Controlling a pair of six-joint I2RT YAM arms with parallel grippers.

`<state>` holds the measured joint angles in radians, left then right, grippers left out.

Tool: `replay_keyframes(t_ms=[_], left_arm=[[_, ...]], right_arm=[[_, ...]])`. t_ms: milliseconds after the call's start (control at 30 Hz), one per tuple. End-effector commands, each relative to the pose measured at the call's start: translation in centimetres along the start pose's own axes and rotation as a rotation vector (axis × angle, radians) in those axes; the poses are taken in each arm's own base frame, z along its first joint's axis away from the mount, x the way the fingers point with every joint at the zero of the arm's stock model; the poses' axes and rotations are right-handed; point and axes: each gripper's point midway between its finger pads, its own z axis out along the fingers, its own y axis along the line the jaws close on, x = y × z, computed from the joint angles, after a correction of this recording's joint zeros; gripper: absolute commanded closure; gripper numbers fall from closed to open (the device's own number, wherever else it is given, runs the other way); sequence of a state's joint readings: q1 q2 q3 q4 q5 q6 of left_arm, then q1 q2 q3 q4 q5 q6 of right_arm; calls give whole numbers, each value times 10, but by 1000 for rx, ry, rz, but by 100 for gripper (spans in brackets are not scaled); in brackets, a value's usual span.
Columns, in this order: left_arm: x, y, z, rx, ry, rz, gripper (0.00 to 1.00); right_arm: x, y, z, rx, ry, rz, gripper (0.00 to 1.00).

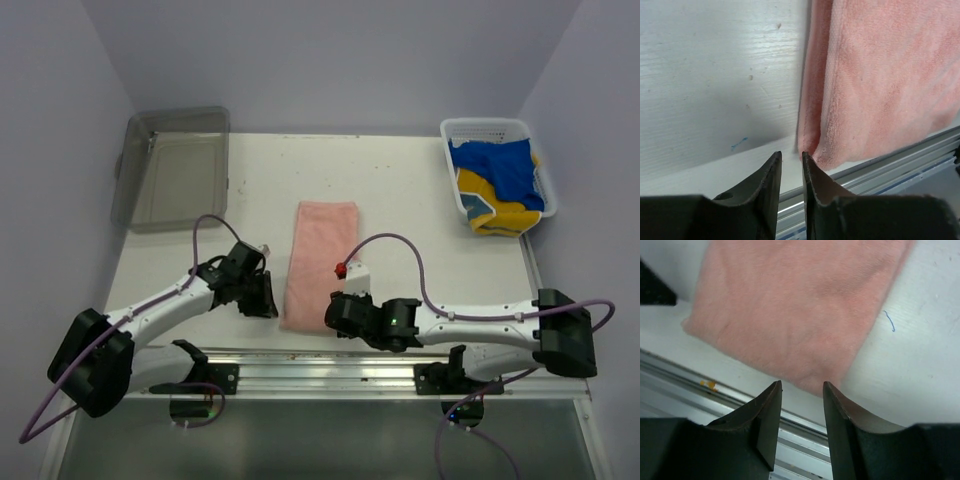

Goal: Roll the towels
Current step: Fold the towel, then roll the towel

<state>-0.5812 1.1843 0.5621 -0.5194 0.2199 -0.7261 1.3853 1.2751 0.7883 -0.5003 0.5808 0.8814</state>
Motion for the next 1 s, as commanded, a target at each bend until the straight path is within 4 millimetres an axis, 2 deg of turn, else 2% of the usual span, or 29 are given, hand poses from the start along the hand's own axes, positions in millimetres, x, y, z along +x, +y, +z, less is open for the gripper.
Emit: replay_keyframes(t_ms=[0,33,100,133,167,267,300,400,433,467,533,600,633,667,767,800,833,900,967], left_arm=[[-11,4,-9,-46,-62,-24,74],[-12,2,-10,-35,-70,-23,72],[-16,-3,-15,-12,-102,-20,67],[-16,-2,-16,-13,-108,-17,65],[-17,1,-15,-29,-115,-16,63],[-12,6,-9,-46,-87,-17,55],[-11,5,-8,-38,-79,-19,53],[-10,-1,-8,3,-78,-20,50],[-10,-3,-8,10,-85,-17,50],[-11,-3,-10,13,-93,-16,56],[-16,-9,-15,35,-124,6,64],[-20,-15,-20,65,-152,21,62],[-20,-19,-20,85,-156,31,58],[-20,-20,-20,94,-157,33,49],[-11,-17,-8,84,-102,45,40],[-7,-16,-5,86,-86,45,39],[-4,-16,0,97,-77,53,40],[4,-16,7,117,-45,48,41],[10,-10,15,110,-35,41,45]], right_arm=[[17,-29,14,106,64,233,59],[27,-32,16,100,97,252,60],[21,-27,20,64,79,310,63],[21,-28,21,65,76,315,70],[19,-27,23,67,78,314,73],[35,-35,38,128,141,295,78],[49,-40,47,171,182,273,78],[62,-47,48,216,221,287,82],[62,-49,45,210,218,296,83],[60,-51,42,209,208,307,83],[50,-55,33,208,175,317,84],[42,-53,28,187,150,339,84],[39,-52,26,177,142,351,84],[33,-48,24,153,127,368,83],[32,-40,24,112,133,387,74],[33,-38,24,103,136,391,71],[36,-38,26,100,145,387,61],[41,-33,29,81,160,391,53],[43,-28,32,57,169,397,51]])
